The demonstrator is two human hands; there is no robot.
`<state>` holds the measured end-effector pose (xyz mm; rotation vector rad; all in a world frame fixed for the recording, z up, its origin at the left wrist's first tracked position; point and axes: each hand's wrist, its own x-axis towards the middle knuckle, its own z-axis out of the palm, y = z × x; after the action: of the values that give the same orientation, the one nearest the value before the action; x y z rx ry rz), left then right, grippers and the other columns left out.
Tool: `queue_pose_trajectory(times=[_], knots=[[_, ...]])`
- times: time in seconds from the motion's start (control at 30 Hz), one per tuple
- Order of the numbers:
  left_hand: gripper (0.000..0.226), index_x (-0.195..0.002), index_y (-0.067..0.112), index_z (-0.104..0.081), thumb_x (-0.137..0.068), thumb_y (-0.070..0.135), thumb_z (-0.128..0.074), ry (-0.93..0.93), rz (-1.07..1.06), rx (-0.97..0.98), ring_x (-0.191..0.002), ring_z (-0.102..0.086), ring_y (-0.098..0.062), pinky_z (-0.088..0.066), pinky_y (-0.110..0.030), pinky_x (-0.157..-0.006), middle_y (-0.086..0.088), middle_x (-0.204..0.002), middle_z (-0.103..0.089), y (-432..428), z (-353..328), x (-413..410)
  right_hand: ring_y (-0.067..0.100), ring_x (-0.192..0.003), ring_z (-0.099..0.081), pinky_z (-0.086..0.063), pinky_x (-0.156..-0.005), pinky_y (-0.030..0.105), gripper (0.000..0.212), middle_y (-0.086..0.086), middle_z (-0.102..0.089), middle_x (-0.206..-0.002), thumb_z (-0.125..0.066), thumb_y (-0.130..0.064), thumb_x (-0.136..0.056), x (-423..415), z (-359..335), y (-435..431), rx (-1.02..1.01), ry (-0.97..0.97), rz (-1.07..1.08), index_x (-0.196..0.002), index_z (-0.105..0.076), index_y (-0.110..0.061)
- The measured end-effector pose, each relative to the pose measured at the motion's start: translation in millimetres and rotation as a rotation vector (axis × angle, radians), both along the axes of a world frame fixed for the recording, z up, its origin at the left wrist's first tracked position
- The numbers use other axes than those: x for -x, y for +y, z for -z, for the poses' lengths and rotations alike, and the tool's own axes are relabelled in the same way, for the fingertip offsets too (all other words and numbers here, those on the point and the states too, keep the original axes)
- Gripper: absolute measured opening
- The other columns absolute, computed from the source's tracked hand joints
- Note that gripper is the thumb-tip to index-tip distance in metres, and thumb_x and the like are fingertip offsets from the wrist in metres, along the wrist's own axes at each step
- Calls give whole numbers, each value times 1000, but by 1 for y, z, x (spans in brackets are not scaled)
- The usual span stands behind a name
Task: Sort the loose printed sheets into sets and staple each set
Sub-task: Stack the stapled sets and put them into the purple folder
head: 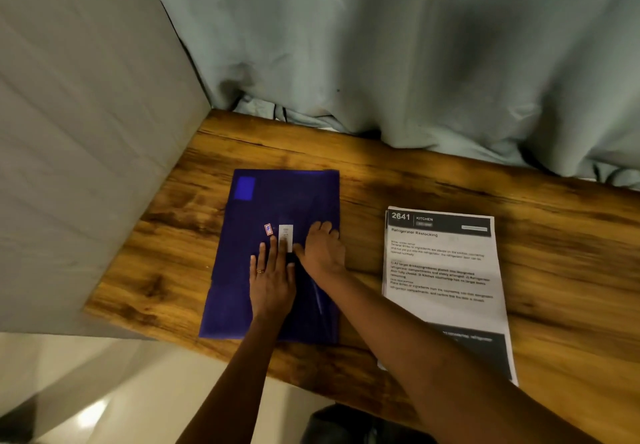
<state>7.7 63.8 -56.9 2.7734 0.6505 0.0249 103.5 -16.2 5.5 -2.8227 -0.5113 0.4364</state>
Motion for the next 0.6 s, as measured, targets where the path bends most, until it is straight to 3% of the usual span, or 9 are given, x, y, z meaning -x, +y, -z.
queue_pose_trajectory(times=[0.17, 0.33, 0.43, 0.6], knots=[[62, -151, 20, -12, -94, 45, -5, -7, -21, -13, -144, 2, -14, 3, -36, -118, 1, -158, -12, 0, 3, 1, 29, -109, -51, -46, -86, 34, 47, 19, -47, -127, -39, -38, -98, 2, 7, -1, 26, -69, -43, -127, -46, -3], [65, -151, 19, -12, -93, 47, -4, -14, -19, 15, -145, 3, -13, 5, -35, -118, 1, -158, -10, 0, 1, 1, 32, -117, -48, -44, -93, 37, 39, 19, -47, -130, -35, -27, -100, 1, 9, -2, 41, -77, -63, -128, -47, -3], [67, -151, 18, -13, -92, 48, -3, -22, -18, 16, -144, 4, -13, 5, -35, -118, 0, -158, -10, -1, -1, 2, 28, -112, -50, -46, -94, 35, 31, 16, -52, -123, -38, -20, -99, -1, 7, -9, -81, -66, -74, -119, -53, -2], [68, -151, 17, -16, -91, 48, -5, -44, -17, 35, -144, 2, -13, 5, -35, -118, 0, -158, -12, -2, -3, 2, 26, -83, -64, -49, -64, 30, 26, 14, -62, -95, -37, -22, -100, 1, -1, -33, -394, -34, 142, -101, -55, -4]])
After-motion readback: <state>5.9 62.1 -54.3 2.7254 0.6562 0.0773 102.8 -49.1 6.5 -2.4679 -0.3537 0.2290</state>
